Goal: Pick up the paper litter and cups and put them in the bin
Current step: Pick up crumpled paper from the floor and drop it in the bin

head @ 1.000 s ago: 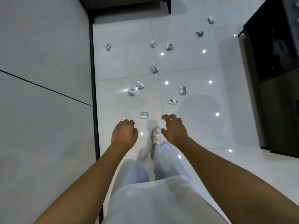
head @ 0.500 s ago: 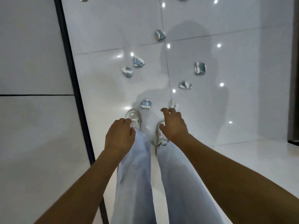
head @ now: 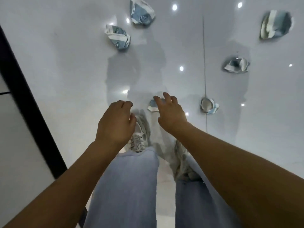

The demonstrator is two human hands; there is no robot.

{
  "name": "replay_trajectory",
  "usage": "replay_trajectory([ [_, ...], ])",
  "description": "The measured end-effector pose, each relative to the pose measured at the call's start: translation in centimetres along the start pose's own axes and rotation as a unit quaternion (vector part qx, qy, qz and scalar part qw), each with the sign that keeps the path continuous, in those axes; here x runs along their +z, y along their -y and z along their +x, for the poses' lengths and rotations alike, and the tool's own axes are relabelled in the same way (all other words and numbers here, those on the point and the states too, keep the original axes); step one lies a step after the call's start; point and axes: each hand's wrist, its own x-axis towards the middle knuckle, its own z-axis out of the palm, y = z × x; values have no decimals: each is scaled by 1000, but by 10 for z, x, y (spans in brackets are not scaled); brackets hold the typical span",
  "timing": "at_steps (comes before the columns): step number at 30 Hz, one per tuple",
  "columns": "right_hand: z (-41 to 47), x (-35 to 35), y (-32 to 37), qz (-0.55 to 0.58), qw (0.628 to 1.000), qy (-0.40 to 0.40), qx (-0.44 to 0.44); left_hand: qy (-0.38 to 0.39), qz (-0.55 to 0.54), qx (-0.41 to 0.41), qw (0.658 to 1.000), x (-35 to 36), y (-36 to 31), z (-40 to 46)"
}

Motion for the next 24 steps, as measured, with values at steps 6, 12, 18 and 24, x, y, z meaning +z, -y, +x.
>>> replay_trajectory([
  [6, 26, 47, -5, 16, 996, -88, -2, 39, -20, 18, 999, 40, 12, 35],
  [12, 13, 28, -8, 84, 991, -101, -34, 68, -25, 41, 997, 34, -12, 32],
  [18, -26, -22, 1, 109, 985, -116, -64, 101, -3, 32, 994, 3, -47, 19],
  [24, -71, -59, 9, 145, 976, -139, -80, 106, -19, 96, 990, -17, -75, -3],
])
